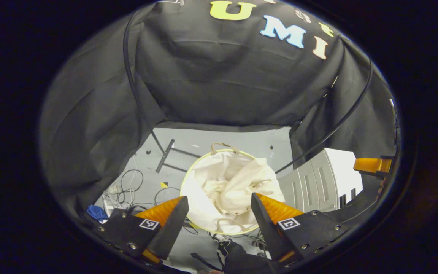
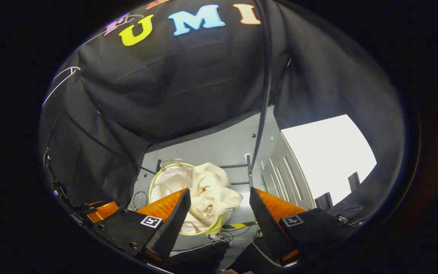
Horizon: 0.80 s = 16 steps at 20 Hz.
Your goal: Grasp the clothes on the hanger with both hands and then place them into the laundry hamper below.
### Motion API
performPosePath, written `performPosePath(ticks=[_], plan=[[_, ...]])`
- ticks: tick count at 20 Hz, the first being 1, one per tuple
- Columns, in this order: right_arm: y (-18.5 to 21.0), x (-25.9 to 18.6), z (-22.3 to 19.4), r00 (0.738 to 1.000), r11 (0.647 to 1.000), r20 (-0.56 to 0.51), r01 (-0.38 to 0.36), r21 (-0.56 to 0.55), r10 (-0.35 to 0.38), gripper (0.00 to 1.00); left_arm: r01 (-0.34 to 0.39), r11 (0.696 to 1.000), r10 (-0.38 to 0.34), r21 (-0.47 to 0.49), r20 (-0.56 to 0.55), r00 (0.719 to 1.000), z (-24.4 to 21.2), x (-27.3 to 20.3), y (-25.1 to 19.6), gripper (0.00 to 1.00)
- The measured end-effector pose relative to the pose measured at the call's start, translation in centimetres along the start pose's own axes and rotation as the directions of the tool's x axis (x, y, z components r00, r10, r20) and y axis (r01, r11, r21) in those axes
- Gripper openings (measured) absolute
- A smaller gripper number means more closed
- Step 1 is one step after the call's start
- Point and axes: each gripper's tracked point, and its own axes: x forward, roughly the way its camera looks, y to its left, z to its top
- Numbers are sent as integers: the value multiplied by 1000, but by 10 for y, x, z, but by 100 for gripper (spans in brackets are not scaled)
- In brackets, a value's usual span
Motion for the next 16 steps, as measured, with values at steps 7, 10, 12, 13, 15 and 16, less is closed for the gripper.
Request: performPosePath(ticks=[7, 10, 12, 13, 15, 16], plan=[[-63, -28, 38, 984, 1000, 177, 1, 10, -3, 98, -85, 996, 84, 4, 134, 987, 45, -54, -80, 96], [-78, -45, 66, 960, 999, 274, -44, -24, 49, 98, -127, 991, 109, 43, 295, 949, 93, -94, -118, 96], [-101, -75, 91, 917, 999, 396, -40, -34, 50, 98, -160, 984, 112, 76, 435, 893, 132, -129, -143, 96], [-114, -86, 105, 890, 999, 453, -31, -38, 45, 98, -177, 980, 109, 89, 501, 858, 150, -152, -156, 96], [-142, -113, 135, 830, 999, 558, 2, -35, 18, 98, -208, 973, 105, 96, 621, 777, 186, -202, -183, 96], [-155, -126, 149, 803, 1000, 597, 12, -28, 7, 98, -204, 975, 92, 90, 670, 736, 201, -223, -198, 96]])
